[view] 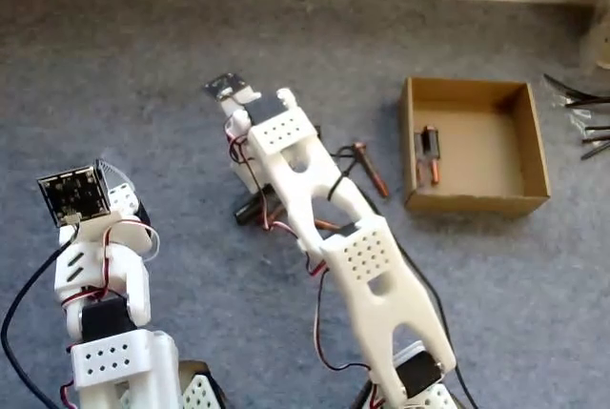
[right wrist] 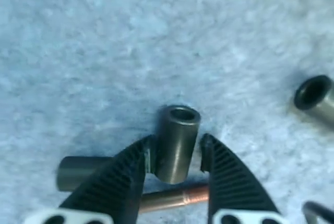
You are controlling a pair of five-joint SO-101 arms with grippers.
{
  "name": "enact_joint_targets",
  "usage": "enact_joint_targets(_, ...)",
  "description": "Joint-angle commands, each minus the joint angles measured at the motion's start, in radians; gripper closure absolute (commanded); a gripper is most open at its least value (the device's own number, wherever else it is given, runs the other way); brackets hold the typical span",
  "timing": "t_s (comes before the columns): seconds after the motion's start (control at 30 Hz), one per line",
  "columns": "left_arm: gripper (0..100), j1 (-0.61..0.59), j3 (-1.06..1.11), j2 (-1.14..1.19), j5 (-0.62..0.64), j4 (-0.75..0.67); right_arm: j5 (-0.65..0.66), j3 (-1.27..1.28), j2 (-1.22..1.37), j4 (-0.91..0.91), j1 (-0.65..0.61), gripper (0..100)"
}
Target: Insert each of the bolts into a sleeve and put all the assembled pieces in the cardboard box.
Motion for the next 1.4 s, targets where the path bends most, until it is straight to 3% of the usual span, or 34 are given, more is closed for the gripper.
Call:
enact_joint_targets(0.0,100,-0.007,-0.021,-0.015,-0.002,-0.014,0.034,-0.033,-0.004,0.007,0.03,87.2)
enact_joint_targets(0.47,100,-0.005,-0.019,-0.015,-0.002,-0.014,0.084,-0.025,-0.004,-0.047,0.025,87.0)
enact_joint_targets(0.67,100,-0.005,-0.019,-0.015,-0.002,-0.014,0.094,-0.024,-0.004,-0.045,0.025,82.6)
enact_joint_targets(0.73,100,-0.004,-0.019,-0.015,-0.002,-0.014,0.095,-0.024,-0.004,-0.042,0.025,84.4)
enact_joint_targets(0.9,100,-0.004,-0.018,-0.015,-0.002,-0.014,0.095,-0.024,-0.004,-0.041,0.025,99.5)
enact_joint_targets(1.07,100,-0.004,0.004,-0.015,-0.002,-0.017,0.095,-0.038,-0.019,0.053,0.027,99.4)
enact_joint_targets(1.37,100,-0.004,0.007,-0.015,-0.002,-0.017,0.129,-0.283,-0.061,0.191,0.045,99.4)
